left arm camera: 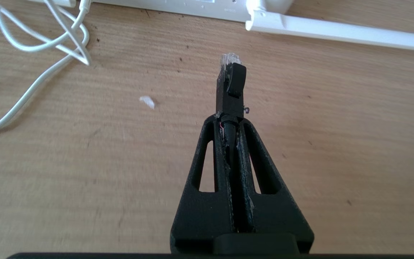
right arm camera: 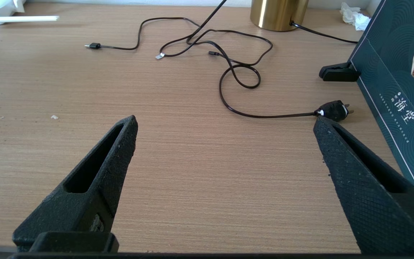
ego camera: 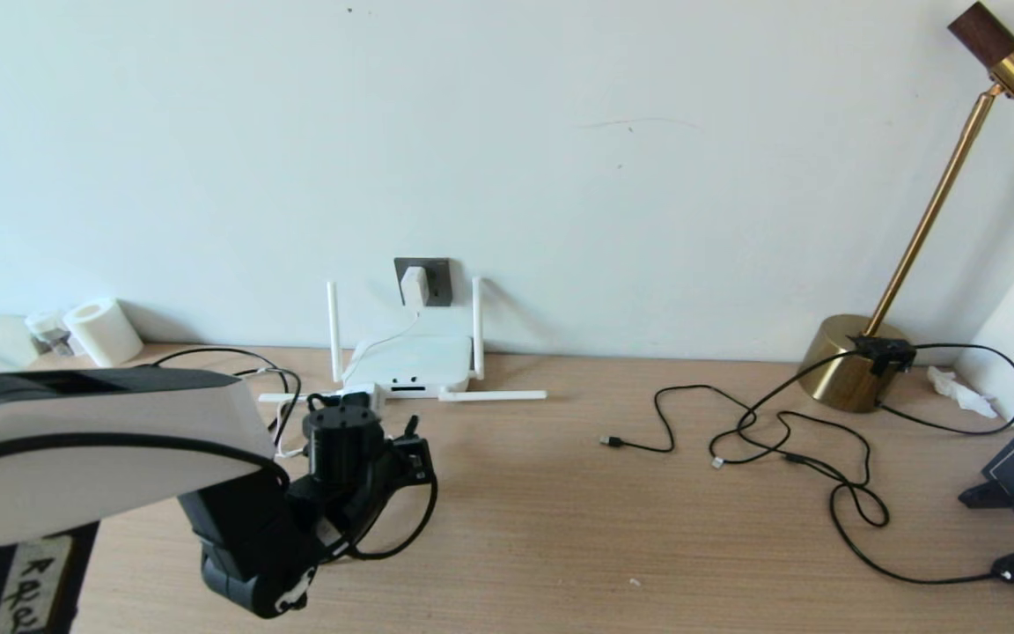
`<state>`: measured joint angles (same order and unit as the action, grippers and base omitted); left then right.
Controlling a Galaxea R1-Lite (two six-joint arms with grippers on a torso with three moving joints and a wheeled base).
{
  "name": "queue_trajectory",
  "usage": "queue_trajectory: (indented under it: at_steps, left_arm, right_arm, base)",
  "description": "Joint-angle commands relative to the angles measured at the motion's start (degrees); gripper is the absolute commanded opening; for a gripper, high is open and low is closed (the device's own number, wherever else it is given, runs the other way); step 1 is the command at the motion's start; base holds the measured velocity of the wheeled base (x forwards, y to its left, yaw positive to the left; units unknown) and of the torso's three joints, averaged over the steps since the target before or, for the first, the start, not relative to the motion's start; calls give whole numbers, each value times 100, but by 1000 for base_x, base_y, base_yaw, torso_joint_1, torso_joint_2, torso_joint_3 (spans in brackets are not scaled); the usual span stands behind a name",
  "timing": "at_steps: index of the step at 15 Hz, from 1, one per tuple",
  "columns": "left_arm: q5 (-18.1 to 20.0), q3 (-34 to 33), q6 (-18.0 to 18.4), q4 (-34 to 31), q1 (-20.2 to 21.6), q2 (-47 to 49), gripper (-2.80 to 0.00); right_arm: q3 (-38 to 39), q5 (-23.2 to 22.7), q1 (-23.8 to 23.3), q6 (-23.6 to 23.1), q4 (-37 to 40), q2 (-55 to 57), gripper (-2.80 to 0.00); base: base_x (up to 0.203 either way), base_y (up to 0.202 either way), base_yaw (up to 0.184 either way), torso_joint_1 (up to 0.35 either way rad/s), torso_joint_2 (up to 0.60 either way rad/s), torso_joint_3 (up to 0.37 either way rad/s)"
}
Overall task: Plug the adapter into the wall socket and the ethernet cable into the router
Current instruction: Align cable and router interface
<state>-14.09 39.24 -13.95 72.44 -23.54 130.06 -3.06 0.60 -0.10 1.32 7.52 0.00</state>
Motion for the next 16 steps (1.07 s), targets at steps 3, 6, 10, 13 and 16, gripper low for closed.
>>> queue_trajectory:
  at_steps: [3,6,10,13,16]
  left_arm:
    - [115,471,-5,11,230,420,-280]
    - [166,600,-3,-171,283,415,-280]
    - [265,759,-3,-288,392,426,-280]
    - [275,840,-3,-330,420,412,-280]
    - [284,866,5,-370,437,380,-280]
  right_arm:
    - [-2,2,1,0,4,9,0]
    - [-2,2,1,0,4,9,0]
    - [-2,2,1,0,4,9,0]
    - [-2,2,-7,0,4,9,0]
    - [-2,2,1,0,4,9,0]
  base:
    - [0,0,0,0,0,0]
    - [0,0,0,0,0,0]
    - [0,0,0,0,0,0]
    - [0,0,0,0,0,0]
    - [0,0,0,0,0,0]
